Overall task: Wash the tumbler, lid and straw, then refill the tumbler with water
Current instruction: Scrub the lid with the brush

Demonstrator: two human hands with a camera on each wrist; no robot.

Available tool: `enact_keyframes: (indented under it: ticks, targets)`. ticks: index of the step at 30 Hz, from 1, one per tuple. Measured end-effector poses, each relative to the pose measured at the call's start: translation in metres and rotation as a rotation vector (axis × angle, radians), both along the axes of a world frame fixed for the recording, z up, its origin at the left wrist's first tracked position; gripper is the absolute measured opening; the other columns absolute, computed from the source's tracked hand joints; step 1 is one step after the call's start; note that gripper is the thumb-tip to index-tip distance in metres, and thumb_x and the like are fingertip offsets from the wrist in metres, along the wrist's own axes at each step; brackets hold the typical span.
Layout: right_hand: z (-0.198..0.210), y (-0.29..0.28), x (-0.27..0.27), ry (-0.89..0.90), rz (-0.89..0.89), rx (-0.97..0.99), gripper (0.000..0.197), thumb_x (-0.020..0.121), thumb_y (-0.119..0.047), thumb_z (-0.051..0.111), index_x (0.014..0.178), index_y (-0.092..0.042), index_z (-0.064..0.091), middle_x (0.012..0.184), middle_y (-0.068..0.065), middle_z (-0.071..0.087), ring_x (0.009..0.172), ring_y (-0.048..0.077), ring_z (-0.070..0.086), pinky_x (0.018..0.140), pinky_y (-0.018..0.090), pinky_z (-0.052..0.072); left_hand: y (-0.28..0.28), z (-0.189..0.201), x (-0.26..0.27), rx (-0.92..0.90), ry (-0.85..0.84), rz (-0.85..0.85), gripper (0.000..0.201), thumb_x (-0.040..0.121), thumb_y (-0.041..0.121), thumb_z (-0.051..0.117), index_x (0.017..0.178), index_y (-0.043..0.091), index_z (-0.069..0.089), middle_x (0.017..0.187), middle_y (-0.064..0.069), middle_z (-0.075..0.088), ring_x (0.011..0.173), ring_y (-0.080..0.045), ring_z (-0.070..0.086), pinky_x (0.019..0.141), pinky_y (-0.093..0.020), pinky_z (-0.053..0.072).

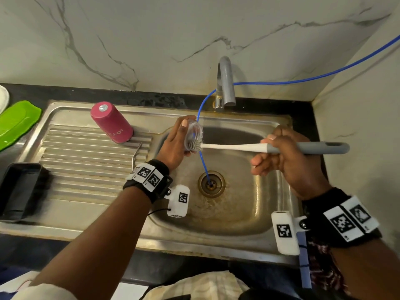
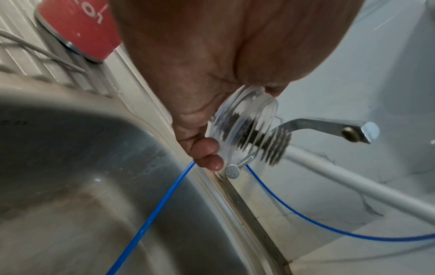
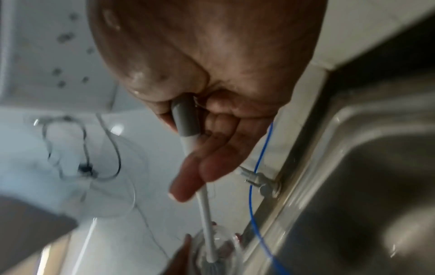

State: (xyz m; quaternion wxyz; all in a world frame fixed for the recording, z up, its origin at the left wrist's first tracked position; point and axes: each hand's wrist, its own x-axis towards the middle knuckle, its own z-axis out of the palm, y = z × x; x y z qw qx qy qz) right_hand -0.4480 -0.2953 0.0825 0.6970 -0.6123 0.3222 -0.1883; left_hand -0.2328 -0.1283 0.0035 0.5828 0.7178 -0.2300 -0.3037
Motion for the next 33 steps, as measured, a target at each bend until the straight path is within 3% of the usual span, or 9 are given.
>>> enact_keyframes:
  ticks: [2, 7, 10, 14, 17, 20, 24, 28, 33]
  targets:
    - [0.002, -0.003, 0.002, 0.043, 0.051, -0.086, 0.028, 0.109, -0.016, 0.050, 0.091, 0.006, 0.050, 0.072, 0.024, 0.073, 0.054, 0.036, 0.071, 0.051, 0.033, 0.051, -0.001, 0.000, -0.001, 0.015, -0.003, -0.015, 0.044, 0.113, 0.043, 0.027, 0.139, 0.019, 0.052, 0.115, -0.011, 0.065, 0.096, -0.036, 0.068, 0.076, -0.063, 0.057]
    - [0.010, 0.014, 0.017, -0.058, 0.160, -0.500, 0.021, 0.108, -0.018, 0.058, 0.089, -0.008, 0.058, 0.077, 0.012, 0.072, 0.067, 0.021, 0.076, 0.056, 0.029, 0.061, -0.007, -0.014, -0.009, 0.010, 0.038, 0.051, 0.042, 0.114, 0.045, 0.028, 0.134, 0.020, 0.055, 0.099, -0.007, 0.070, 0.070, -0.020, 0.068, 0.054, -0.028, 0.052]
    - [0.002, 0.034, 0.017, -0.116, 0.372, -0.850, 0.022, 0.107, -0.022, 0.058, 0.088, -0.011, 0.056, 0.070, -0.007, 0.059, 0.059, 0.012, 0.060, 0.056, 0.035, 0.050, -0.009, -0.019, -0.009, 0.010, 0.085, 0.137, 0.047, 0.104, 0.061, 0.031, 0.127, 0.030, 0.058, 0.100, -0.014, 0.071, 0.071, -0.026, 0.069, 0.053, -0.029, 0.050]
    - [-0.005, 0.053, 0.018, -0.120, 0.400, -0.648, 0.021, 0.106, -0.018, 0.058, 0.088, -0.010, 0.052, 0.066, 0.000, 0.061, 0.055, 0.019, 0.064, 0.052, 0.047, 0.050, -0.009, -0.008, -0.001, 0.046, 0.045, 0.214, 0.036, 0.115, 0.044, 0.028, 0.131, 0.027, 0.055, 0.104, -0.006, 0.067, 0.078, -0.010, 0.069, 0.053, -0.015, 0.051]
    - [-0.003, 0.048, 0.022, -0.108, 0.293, -0.540, 0.021, 0.105, -0.021, 0.058, 0.087, -0.012, 0.053, 0.071, 0.008, 0.066, 0.063, 0.033, 0.069, 0.056, 0.055, 0.055, -0.005, -0.006, 0.003, 0.008, 0.080, 0.238, 0.039, 0.115, 0.044, 0.025, 0.137, 0.029, 0.053, 0.118, -0.010, 0.065, 0.089, -0.017, 0.068, 0.060, -0.019, 0.057]
    - [0.005, 0.040, 0.023, -0.120, 0.385, -0.686, 0.020, 0.106, -0.013, 0.058, 0.087, -0.009, 0.053, 0.070, 0.002, 0.064, 0.062, 0.026, 0.065, 0.059, 0.050, 0.052, -0.009, -0.008, 0.002, -0.076, 0.195, 0.259, 0.045, 0.107, 0.059, 0.034, 0.132, 0.031, 0.059, 0.117, -0.018, 0.067, 0.082, -0.026, 0.068, 0.062, -0.035, 0.057]
    - [0.000, 0.043, 0.019, -0.109, 0.486, -0.901, 0.019, 0.109, -0.021, 0.054, 0.092, -0.012, 0.053, 0.073, -0.006, 0.056, 0.060, 0.019, 0.056, 0.058, 0.046, 0.047, -0.015, -0.016, 0.004, -0.208, 0.451, 0.291, 0.064, 0.109, 0.057, 0.031, 0.134, 0.001, 0.051, 0.095, -0.025, 0.060, 0.066, -0.032, 0.062, 0.054, -0.031, 0.050]
    - [-0.028, 0.048, 0.004, -0.050, 0.434, -1.063, 0.019, 0.107, -0.032, 0.049, 0.098, -0.017, 0.057, 0.083, -0.006, 0.061, 0.066, 0.019, 0.061, 0.059, 0.045, 0.053, -0.015, -0.010, 0.007, -0.283, 0.632, 0.261, 0.061, 0.112, 0.052, 0.023, 0.121, 0.001, 0.057, 0.091, -0.018, 0.066, 0.066, -0.026, 0.063, 0.057, -0.033, 0.049]
    - [-0.043, 0.040, -0.007, -0.144, 0.335, -0.709, 0.019, 0.106, -0.029, 0.051, 0.098, -0.014, 0.057, 0.087, 0.001, 0.071, 0.074, 0.016, 0.072, 0.064, 0.040, 0.059, -0.010, -0.010, 0.002, -0.303, 0.738, 0.118, 0.068, 0.111, 0.053, 0.017, 0.121, -0.001, 0.058, 0.095, -0.019, 0.063, 0.074, -0.027, 0.061, 0.058, -0.029, 0.050]
